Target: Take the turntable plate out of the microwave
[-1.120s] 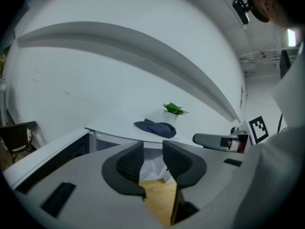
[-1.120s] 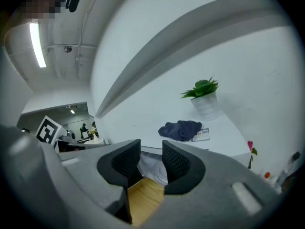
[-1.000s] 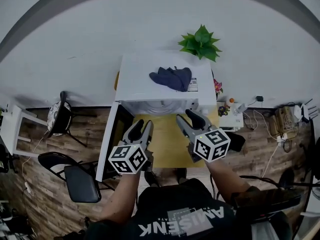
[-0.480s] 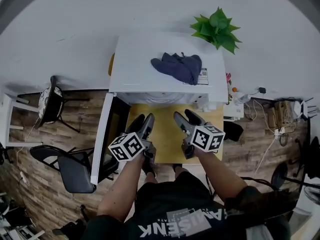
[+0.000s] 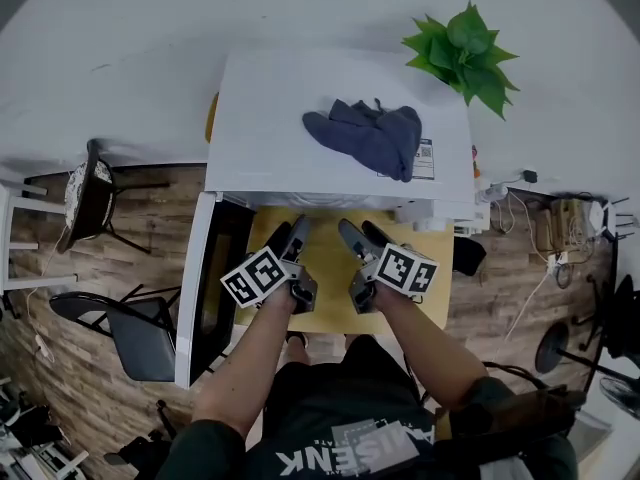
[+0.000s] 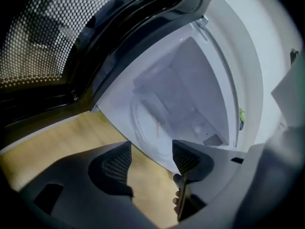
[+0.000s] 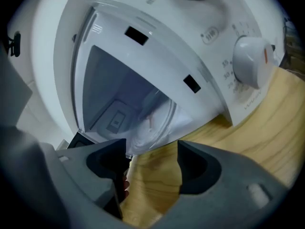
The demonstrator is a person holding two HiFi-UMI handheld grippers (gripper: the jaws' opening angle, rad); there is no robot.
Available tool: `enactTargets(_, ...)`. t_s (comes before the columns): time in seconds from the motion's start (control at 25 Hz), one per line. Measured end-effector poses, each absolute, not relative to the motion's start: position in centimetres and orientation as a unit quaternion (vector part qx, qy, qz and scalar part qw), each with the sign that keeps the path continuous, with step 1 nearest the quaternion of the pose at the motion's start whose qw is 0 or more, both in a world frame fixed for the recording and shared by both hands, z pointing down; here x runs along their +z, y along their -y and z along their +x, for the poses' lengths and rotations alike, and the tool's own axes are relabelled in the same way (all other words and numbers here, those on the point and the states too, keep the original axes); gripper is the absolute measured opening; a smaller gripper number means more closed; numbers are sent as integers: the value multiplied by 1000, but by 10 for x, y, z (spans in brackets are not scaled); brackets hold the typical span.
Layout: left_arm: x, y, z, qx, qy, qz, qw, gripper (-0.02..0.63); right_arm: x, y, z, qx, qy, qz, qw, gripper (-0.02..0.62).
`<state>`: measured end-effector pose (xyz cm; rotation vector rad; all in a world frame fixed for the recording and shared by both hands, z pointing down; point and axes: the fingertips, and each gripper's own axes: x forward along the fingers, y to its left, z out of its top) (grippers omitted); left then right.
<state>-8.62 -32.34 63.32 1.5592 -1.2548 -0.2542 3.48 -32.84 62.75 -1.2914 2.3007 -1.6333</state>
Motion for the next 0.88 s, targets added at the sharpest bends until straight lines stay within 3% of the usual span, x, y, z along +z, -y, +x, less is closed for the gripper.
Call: enactTargets(0.88,681,376,-93,-140,530,601,582,265,671,383,17,-634,-617,-444,141,331)
